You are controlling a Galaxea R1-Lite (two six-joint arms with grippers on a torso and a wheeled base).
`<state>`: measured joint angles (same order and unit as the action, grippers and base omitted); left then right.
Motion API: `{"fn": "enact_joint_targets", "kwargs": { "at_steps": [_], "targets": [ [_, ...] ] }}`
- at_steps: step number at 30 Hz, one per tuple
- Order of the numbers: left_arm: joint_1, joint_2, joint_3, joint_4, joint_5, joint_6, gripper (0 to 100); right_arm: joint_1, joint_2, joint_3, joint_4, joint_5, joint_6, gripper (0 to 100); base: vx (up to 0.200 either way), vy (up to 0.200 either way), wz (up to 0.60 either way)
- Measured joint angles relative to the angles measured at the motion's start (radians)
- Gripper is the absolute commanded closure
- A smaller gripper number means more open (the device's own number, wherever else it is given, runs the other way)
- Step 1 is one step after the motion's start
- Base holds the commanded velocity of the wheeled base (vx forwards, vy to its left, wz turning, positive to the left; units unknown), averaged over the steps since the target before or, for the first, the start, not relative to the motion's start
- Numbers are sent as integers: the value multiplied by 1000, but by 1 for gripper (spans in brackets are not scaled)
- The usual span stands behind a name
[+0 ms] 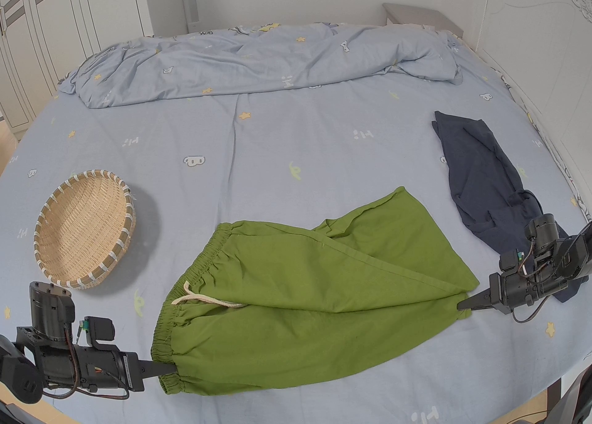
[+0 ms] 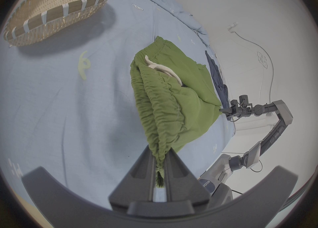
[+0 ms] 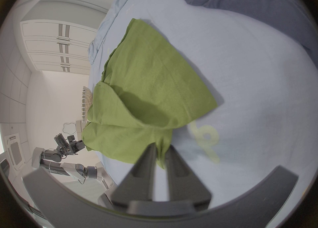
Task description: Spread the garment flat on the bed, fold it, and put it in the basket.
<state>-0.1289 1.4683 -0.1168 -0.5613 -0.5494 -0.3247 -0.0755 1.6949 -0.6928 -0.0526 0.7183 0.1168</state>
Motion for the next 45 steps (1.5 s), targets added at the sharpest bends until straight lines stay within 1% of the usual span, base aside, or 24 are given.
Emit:
{"fn": "enact_joint_targets", "kwargs": {
  "at_steps": [9, 13, 14, 16, 19, 22, 27, 32, 40, 41, 43, 44, 45],
  "targets": [
    [9, 0, 6, 0, 1, -1, 100, -26, -4, 1, 4, -6, -10, 100, 0, 0, 0],
    [19, -5, 10, 0, 1, -1, 100, -27, -29, 6, 34, -20, -13, 100, 0, 0, 0],
    [22, -7, 11, 2, 1, -2, 100, -26, -41, 8, 47, -31, -14, 100, 0, 0, 0],
    [29, -13, 13, 10, 1, -1, 100, -22, -65, 14, 76, -74, -21, 100, 0, 0, 0],
    [40, -27, 15, 41, -2, 1, 100, -18, -107, 41, 113, -179, -54, 100, 0, 0, 0],
    [49, -41, 18, 82, -2, 7, 100, -16, -143, 103, 127, -214, -78, 100, 0, 0, 0],
    [75, -60, 22, 137, -1, 45, 100, -14, -196, 224, 127, -231, -98, 100, 0, 0, 0],
    [100, -71, 41, 152, 0, 71, 100, -11, -230, 315, 94, -234, -103, 100, 0, 0, 0],
    [110, -73, 66, 152, 4, 77, 100, 4, -246, 381, 10, -236, -98, 100, 0, 0, 0],
    [109, -73, 70, 152, 4, 77, 0, 7, -246, 385, 4, -236, -97, 100, 0, 0, 0],
    [107, -72, 77, 153, 8, 81, 0, 12, -247, 389, 0, -239, -96, 100, 0, 0, 0],
    [107, -72, 79, 153, 10, 86, 0, 12, -247, 391, 0, -242, -96, 0, 0, 0, 0],
    [106, -72, 81, 153, 11, 92, 0, 12, -247, 391, -1, -243, -96, 0, 0, 0, 0]
  ]
}}
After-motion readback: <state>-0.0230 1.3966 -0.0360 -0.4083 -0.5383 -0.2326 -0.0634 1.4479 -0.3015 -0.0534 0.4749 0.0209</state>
